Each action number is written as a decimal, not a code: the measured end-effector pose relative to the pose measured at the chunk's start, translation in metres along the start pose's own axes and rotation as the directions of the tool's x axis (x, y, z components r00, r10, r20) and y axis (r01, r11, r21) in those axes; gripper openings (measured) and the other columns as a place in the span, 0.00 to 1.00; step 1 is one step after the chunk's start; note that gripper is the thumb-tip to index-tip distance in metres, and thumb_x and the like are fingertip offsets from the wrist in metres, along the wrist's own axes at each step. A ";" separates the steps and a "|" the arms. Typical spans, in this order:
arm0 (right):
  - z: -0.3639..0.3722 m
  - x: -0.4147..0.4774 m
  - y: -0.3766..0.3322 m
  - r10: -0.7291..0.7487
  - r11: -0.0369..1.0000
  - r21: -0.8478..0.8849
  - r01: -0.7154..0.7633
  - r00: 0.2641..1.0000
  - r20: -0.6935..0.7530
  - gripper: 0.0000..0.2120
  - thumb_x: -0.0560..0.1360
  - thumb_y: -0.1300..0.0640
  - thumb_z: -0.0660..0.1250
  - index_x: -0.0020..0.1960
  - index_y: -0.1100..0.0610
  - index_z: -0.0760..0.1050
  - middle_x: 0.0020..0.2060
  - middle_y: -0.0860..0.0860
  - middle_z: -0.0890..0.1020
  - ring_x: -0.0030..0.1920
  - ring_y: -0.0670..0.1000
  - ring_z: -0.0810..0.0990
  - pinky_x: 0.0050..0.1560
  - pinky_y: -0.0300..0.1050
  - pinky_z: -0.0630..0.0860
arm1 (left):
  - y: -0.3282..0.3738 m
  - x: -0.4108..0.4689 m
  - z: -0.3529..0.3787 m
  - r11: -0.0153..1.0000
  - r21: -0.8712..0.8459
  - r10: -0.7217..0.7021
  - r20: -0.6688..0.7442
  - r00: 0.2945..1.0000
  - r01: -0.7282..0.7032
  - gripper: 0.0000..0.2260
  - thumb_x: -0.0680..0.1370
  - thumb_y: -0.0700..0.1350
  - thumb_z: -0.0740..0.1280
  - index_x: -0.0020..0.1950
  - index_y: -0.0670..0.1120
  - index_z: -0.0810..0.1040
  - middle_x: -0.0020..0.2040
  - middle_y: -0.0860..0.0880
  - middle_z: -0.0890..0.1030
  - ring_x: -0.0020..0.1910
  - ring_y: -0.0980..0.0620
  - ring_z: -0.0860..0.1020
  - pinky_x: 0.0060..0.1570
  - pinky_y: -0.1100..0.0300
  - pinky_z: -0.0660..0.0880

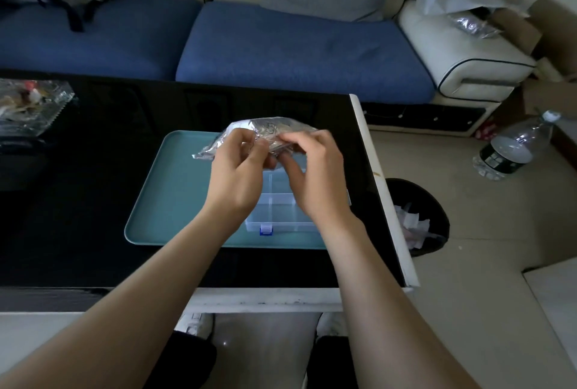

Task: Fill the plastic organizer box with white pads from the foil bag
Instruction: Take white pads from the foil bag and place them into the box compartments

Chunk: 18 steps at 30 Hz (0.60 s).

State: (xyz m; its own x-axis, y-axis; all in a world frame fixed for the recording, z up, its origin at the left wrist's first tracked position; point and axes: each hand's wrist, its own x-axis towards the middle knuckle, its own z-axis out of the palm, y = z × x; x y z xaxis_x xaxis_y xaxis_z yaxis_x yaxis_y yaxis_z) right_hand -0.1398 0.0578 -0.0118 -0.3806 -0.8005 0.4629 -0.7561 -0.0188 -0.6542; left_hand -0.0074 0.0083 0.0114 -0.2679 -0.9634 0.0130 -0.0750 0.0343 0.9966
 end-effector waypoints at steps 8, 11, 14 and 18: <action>0.014 0.011 -0.011 -0.087 0.993 -0.085 0.079 0.991 -0.101 0.06 0.76 0.64 0.67 0.48 0.57 0.82 0.52 0.51 0.80 0.54 0.54 0.76 0.52 0.49 0.73 | -0.006 -0.014 -0.008 0.997 -0.074 0.015 -0.036 0.999 -0.018 0.06 0.86 0.43 0.62 0.59 0.41 0.74 0.42 0.47 0.85 0.42 0.53 0.83 0.51 0.51 0.79; 0.019 0.015 -0.018 -0.023 0.999 -0.034 0.019 0.995 -0.102 0.07 0.76 0.67 0.66 0.48 0.58 0.82 0.50 0.51 0.80 0.52 0.55 0.78 0.48 0.37 0.70 | -0.007 -0.007 -0.007 0.997 -0.029 0.073 -0.047 0.996 -0.074 0.11 0.81 0.38 0.64 0.61 0.47 0.69 0.45 0.42 0.86 0.44 0.41 0.83 0.54 0.39 0.80; 0.021 0.021 -0.017 0.016 0.999 -0.025 -0.020 0.992 -0.123 0.08 0.75 0.69 0.70 0.49 0.58 0.83 0.49 0.53 0.79 0.49 0.52 0.79 0.49 0.29 0.69 | -0.010 -0.003 -0.005 0.985 0.065 0.162 -0.054 0.985 -0.158 0.15 0.81 0.39 0.65 0.65 0.52 0.68 0.44 0.44 0.86 0.44 0.41 0.84 0.50 0.42 0.81; 0.014 0.021 -0.009 0.045 0.997 -0.060 -0.053 0.992 -0.122 0.09 0.75 0.67 0.74 0.51 0.56 0.86 0.51 0.54 0.77 0.50 0.51 0.78 0.52 0.23 0.67 | -0.014 0.003 0.003 0.951 0.198 0.248 -0.025 0.968 -0.239 0.12 0.82 0.42 0.67 0.64 0.53 0.73 0.42 0.50 0.86 0.42 0.50 0.84 0.47 0.48 0.80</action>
State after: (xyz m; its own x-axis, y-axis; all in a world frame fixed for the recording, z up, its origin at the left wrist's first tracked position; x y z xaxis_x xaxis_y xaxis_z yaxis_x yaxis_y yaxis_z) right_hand -0.1335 0.0326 -0.0048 -0.4763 -0.7216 0.5025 -0.7657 0.0593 -0.6405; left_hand -0.0105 0.0056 -0.0026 -0.2537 -0.9311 0.2622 -0.1972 0.3152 0.9283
